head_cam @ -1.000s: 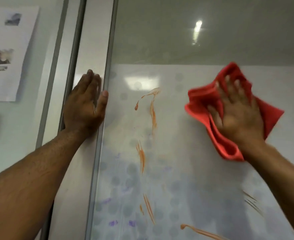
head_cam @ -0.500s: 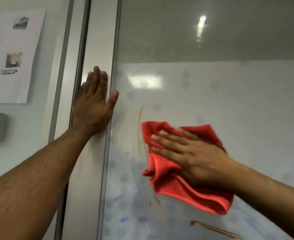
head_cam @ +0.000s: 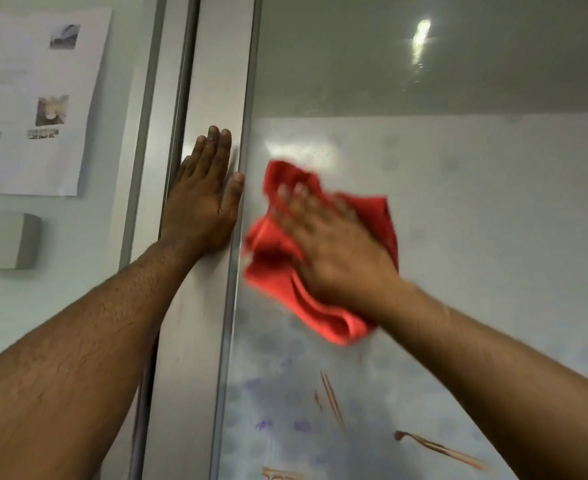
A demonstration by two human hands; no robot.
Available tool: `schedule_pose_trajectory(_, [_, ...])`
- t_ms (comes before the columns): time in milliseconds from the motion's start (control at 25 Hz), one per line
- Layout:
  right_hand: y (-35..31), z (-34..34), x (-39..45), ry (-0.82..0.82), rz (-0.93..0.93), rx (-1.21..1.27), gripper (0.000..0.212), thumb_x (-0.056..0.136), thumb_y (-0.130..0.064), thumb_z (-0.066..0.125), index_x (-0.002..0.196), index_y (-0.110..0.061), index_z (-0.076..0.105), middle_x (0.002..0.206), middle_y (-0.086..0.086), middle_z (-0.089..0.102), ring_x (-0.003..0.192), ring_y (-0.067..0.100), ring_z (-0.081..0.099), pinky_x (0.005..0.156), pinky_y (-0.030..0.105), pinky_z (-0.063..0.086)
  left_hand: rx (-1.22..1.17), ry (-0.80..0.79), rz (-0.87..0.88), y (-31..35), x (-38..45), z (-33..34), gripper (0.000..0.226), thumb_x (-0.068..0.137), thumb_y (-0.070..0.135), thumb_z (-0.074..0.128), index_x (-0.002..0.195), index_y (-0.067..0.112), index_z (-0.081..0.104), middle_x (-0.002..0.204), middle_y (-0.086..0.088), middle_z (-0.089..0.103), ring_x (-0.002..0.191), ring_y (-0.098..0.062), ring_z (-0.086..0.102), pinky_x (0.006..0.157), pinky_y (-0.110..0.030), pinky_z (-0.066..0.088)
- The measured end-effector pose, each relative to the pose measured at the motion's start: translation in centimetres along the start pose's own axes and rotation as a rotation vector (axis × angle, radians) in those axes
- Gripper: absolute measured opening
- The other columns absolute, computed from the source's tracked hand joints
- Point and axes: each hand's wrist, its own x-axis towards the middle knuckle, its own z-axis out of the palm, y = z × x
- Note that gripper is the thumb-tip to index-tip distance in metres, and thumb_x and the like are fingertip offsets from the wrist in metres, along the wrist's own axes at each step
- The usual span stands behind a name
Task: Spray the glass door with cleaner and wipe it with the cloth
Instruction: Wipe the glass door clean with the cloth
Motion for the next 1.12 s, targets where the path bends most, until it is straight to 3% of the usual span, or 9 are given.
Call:
schedule_pose_trajectory(80, [-2.3, -0.1, -5.7, -0.191, -0.274, 0.037, 0.065, 0.090, -0.032, 0.039, 0.153, -0.021, 0.027, 0.161, 0.002, 0.017, 0.150, 0.020, 0.010, 0.121, 0.040, 0.003, -0.015, -0.001, 0.012, -0.3, -0.1, -0.2, 0.060, 0.104, 0.040, 0.020, 0.159, 0.022, 0.007, 0.167, 0.001, 0.004, 0.153, -0.011, 0.000, 0.124, -0.032, 0.003])
schedule_pose_trajectory(160, [0.8, -1.6, -7.6, -0.201, -0.398, 0.065, 0.064, 0.087, -0.026, 0.043, 0.150, -0.022, 0.035, 0.159, -0.001, 0.024, 0.148, 0.018, 0.019, 0.121, 0.035, 0.008, -0.031, -0.020, 0.015, -0.5, -0.1, -0.3, 0.059, 0.104, 0.038, 0.020, 0.159, 0.021, 0.007, 0.167, 0.002, 0.003, 0.152, -0.010, -0.001, 0.124, -0.032, 0.004])
schedule_pose_trajectory(280, [7.5, -3.4, -3.5, 0.063, -0.058, -0.002, 0.054, 0.094, -0.029, 0.042, 0.146, -0.015, 0.043, 0.154, 0.009, 0.037, 0.143, 0.026, 0.034, 0.115, 0.040, 0.027, -0.035, -0.021, 0.021, -0.6, -0.2, -0.3, 0.060, 0.104, 0.037, 0.020, 0.159, 0.018, 0.007, 0.167, 0.001, 0.003, 0.152, -0.010, -0.001, 0.124, -0.032, 0.004])
schedule_pose_trajectory(400, [8.1, -3.0, 3.1, 0.138, 0.207, -0.107, 0.057, 0.099, -0.047, 0.031, 0.148, -0.019, 0.038, 0.157, 0.005, 0.033, 0.145, 0.023, 0.029, 0.118, 0.045, 0.022, -0.066, -0.035, 0.034, -0.9, 0.1, -0.5, 0.061, 0.103, 0.032, 0.024, 0.159, 0.014, 0.006, 0.167, 0.000, 0.005, 0.152, -0.010, 0.001, 0.125, -0.032, 0.005])
schedule_pose_trajectory(520, [5.7, -2.1, 6.5, 0.070, 0.123, -0.128, 0.066, 0.095, -0.053, 0.021, 0.151, -0.019, 0.033, 0.160, 0.005, 0.026, 0.148, 0.023, 0.023, 0.119, 0.044, 0.015, -0.125, -0.023, 0.040, -1.2, 0.0, -0.7, 0.062, 0.102, 0.027, 0.028, 0.159, 0.013, 0.007, 0.166, -0.001, 0.009, 0.152, -0.011, 0.005, 0.124, -0.029, 0.007])
schedule_pose_trajectory(680, [4.7, -2.3, 6.1, -0.083, -0.200, -0.111, 0.064, 0.097, -0.050, 0.019, 0.153, -0.021, 0.026, 0.160, 0.001, 0.022, 0.149, 0.020, 0.019, 0.120, 0.039, 0.011, -0.198, -0.018, 0.015, -1.2, 0.1, -1.1, 0.059, 0.104, 0.012, 0.034, 0.158, 0.011, 0.009, 0.166, -0.002, 0.010, 0.152, -0.012, 0.008, 0.123, -0.025, 0.008])
schedule_pose_trajectory(760, [6.0, -3.0, 7.7, -0.049, -0.178, -0.081, 0.060, 0.098, -0.046, 0.026, 0.152, -0.021, 0.029, 0.159, 0.002, 0.027, 0.147, 0.021, 0.023, 0.120, 0.044, 0.018, -0.201, -0.033, 0.013, -1.4, 0.2, -1.3, 0.061, 0.103, 0.007, 0.034, 0.158, 0.011, 0.009, 0.166, -0.002, 0.010, 0.152, -0.011, 0.008, 0.124, -0.026, 0.007])
schedule_pose_trajectory(880, [5.8, -2.7, 9.7, -0.020, 0.004, -0.083, 0.061, 0.097, -0.050, 0.022, 0.152, -0.023, 0.027, 0.161, 0.001, 0.022, 0.149, 0.020, 0.017, 0.119, 0.042, 0.011, -0.196, -0.043, 0.026, -1.6, 0.3, -1.3, 0.061, 0.103, 0.008, 0.034, 0.158, 0.013, 0.010, 0.166, -0.002, 0.011, 0.152, -0.012, 0.007, 0.123, -0.022, 0.005])
schedule_pose_trajectory(1120, [-2.0, 0.3, -1.3, -0.113, -0.278, 0.033, 0.060, 0.095, -0.036, 0.038, 0.152, -0.020, 0.030, 0.160, 0.002, 0.023, 0.149, 0.020, 0.016, 0.119, 0.038, 0.004, -0.223, -0.065, 0.052, -1.9, 0.4, -1.6, 0.065, 0.096, -0.003, 0.032, 0.157, 0.007, 0.012, 0.165, -0.007, 0.013, 0.152, -0.017, 0.009, 0.121, -0.020, 0.003])
